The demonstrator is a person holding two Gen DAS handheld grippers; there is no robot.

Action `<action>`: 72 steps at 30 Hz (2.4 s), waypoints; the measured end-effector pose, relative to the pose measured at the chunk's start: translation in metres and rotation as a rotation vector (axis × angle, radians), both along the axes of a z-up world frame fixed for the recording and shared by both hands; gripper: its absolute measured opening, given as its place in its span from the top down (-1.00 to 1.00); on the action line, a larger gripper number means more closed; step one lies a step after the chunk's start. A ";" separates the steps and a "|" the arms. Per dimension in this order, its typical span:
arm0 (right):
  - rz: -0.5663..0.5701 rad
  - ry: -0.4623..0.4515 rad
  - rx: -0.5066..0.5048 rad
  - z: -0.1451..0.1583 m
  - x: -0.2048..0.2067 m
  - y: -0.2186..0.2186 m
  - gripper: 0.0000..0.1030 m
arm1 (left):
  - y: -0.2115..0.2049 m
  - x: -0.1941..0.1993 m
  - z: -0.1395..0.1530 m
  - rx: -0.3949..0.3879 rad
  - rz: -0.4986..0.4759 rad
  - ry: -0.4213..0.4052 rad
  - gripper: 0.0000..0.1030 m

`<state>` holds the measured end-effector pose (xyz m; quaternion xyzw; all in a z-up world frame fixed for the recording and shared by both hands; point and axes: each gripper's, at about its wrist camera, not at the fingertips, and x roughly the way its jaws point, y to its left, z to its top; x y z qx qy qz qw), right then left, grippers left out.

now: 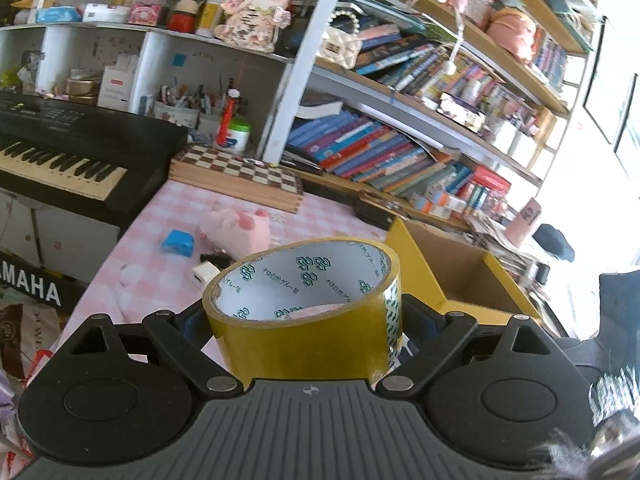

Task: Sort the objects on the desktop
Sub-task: 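Lift the tape roll and spray bottle and carry both toward the yellow box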

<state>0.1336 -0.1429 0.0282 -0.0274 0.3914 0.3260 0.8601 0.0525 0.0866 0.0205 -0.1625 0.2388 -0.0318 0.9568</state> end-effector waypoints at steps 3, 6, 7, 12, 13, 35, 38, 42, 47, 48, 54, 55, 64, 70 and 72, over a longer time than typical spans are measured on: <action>-0.036 0.001 0.001 0.000 -0.019 -0.006 0.37 | -0.005 -0.012 -0.003 0.004 -0.034 0.008 -0.79; -0.074 0.010 0.002 -0.002 -0.036 -0.012 0.37 | -0.010 -0.022 -0.006 0.002 -0.072 0.016 -0.79; -0.085 0.013 0.003 -0.003 -0.041 -0.015 0.37 | -0.013 -0.026 -0.007 0.003 -0.087 0.020 -0.79; -0.139 0.028 0.006 -0.007 -0.063 -0.023 0.37 | -0.022 -0.042 -0.010 0.015 -0.147 0.030 -0.79; -0.152 0.032 0.007 -0.009 -0.067 -0.024 0.37 | -0.023 -0.044 -0.011 0.017 -0.155 0.033 -0.79; -0.422 0.074 0.021 -0.019 -0.115 -0.073 0.37 | -0.074 -0.041 -0.017 0.053 -0.405 0.067 -0.79; -0.454 0.077 0.022 -0.019 -0.119 -0.080 0.37 | -0.082 -0.038 -0.018 0.055 -0.442 0.069 -0.79; -0.492 0.076 0.020 -0.019 -0.123 -0.090 0.37 | -0.094 -0.035 -0.019 0.058 -0.489 0.071 -0.79; -0.533 0.084 0.021 -0.020 -0.125 -0.102 0.37 | -0.108 -0.030 -0.020 0.057 -0.534 0.079 -0.79; -0.539 0.084 0.022 -0.020 -0.125 -0.104 0.37 | -0.111 -0.028 -0.020 0.058 -0.540 0.079 -0.79; -0.555 0.085 0.022 -0.020 -0.119 -0.114 0.37 | -0.123 -0.020 -0.019 0.061 -0.559 0.079 -0.79; -0.556 0.085 0.021 -0.020 -0.117 -0.116 0.37 | -0.125 -0.018 -0.020 0.061 -0.563 0.080 -0.79; -0.559 0.079 0.030 -0.018 -0.100 -0.133 0.37 | -0.144 -0.001 -0.016 0.073 -0.583 0.075 -0.79; -0.547 0.077 0.035 -0.017 -0.084 -0.144 0.37 | -0.154 0.011 -0.014 0.077 -0.573 0.075 -0.79; -0.539 0.077 0.034 -0.017 -0.079 -0.146 0.37 | -0.157 0.015 -0.014 0.078 -0.568 0.075 -0.79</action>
